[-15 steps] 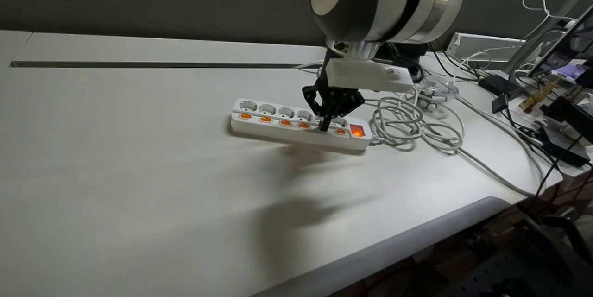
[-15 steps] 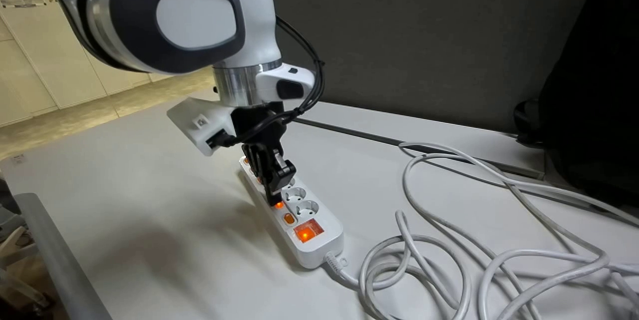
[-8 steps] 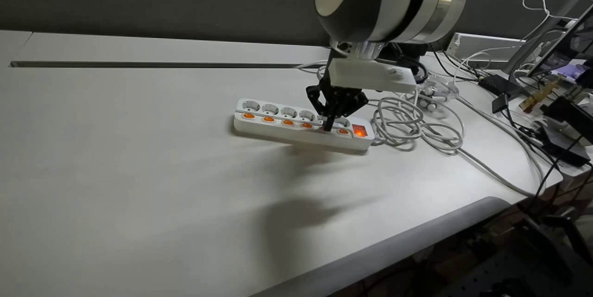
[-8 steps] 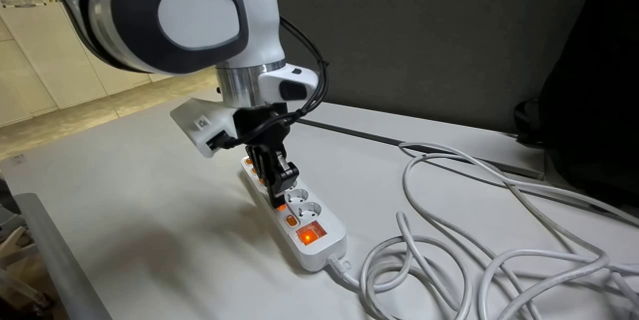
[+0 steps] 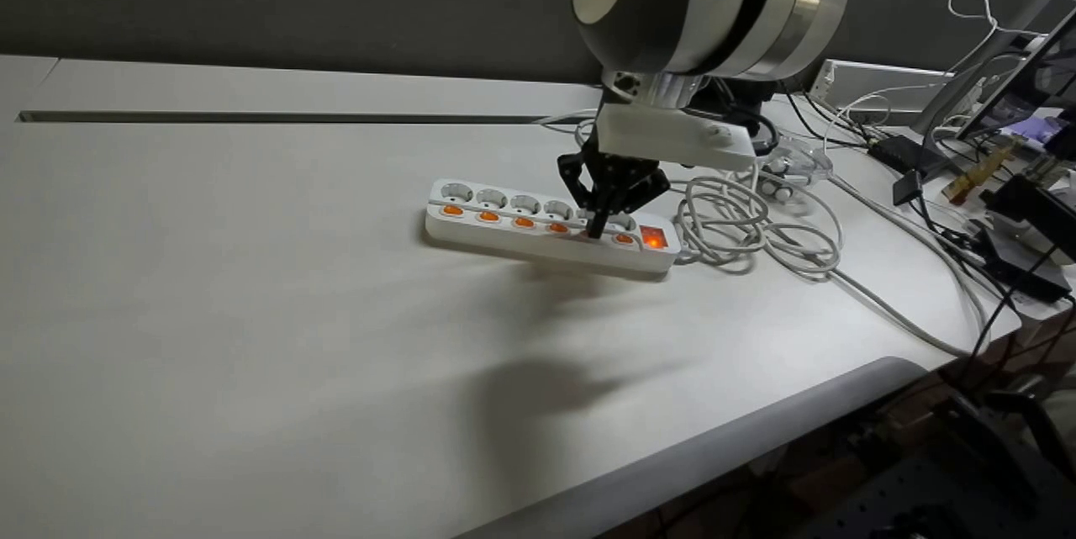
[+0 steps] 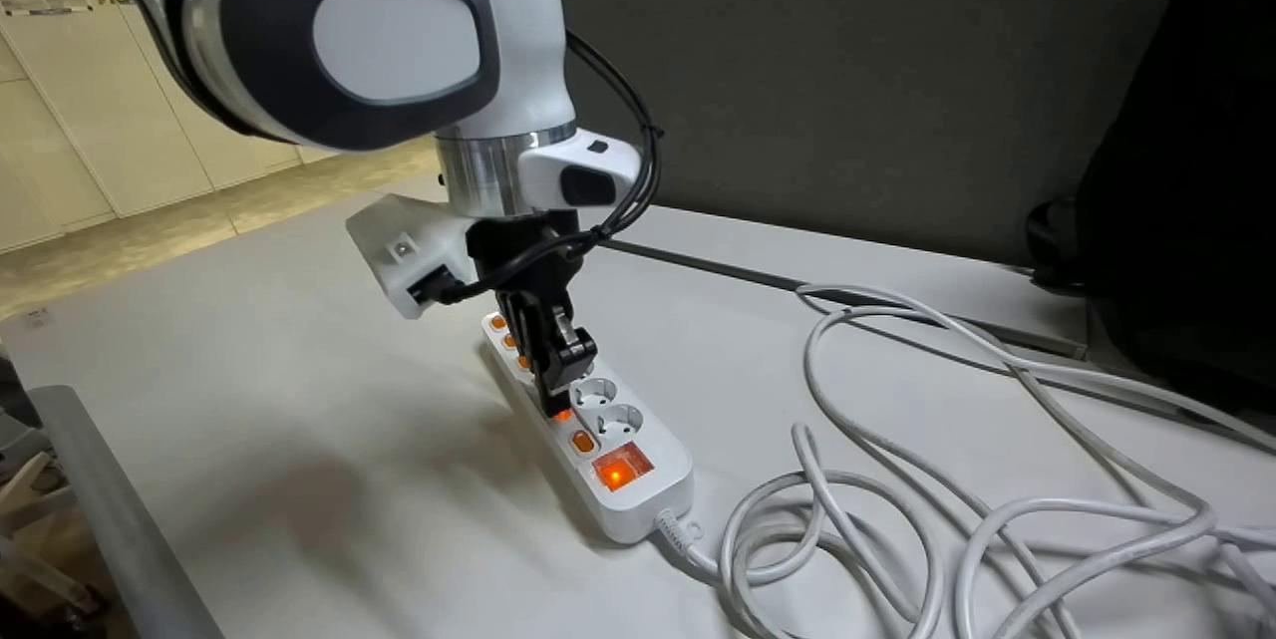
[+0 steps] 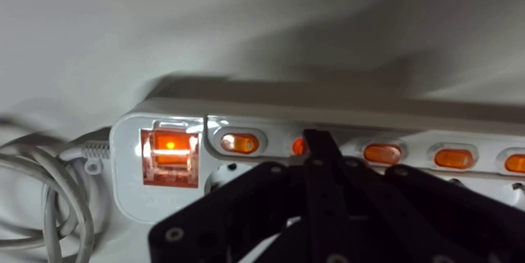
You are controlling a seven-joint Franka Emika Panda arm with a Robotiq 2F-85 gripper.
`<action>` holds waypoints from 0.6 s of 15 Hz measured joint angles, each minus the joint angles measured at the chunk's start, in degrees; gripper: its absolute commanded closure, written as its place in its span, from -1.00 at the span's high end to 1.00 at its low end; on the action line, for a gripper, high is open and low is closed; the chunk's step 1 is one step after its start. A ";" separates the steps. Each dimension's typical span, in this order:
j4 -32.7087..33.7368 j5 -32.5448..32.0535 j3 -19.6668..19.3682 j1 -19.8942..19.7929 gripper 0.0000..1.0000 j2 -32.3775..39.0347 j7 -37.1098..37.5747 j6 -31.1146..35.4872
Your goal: Turn off the third switch from the right
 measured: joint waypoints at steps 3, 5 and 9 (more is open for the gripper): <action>0.09 4.19 1.97 -2.48 -1.00 0.11 -1.57 0.02; 0.10 6.75 3.28 -4.25 -1.00 0.13 -2.75 -0.02; 0.20 9.67 4.17 -5.61 -1.00 0.24 -3.07 -0.27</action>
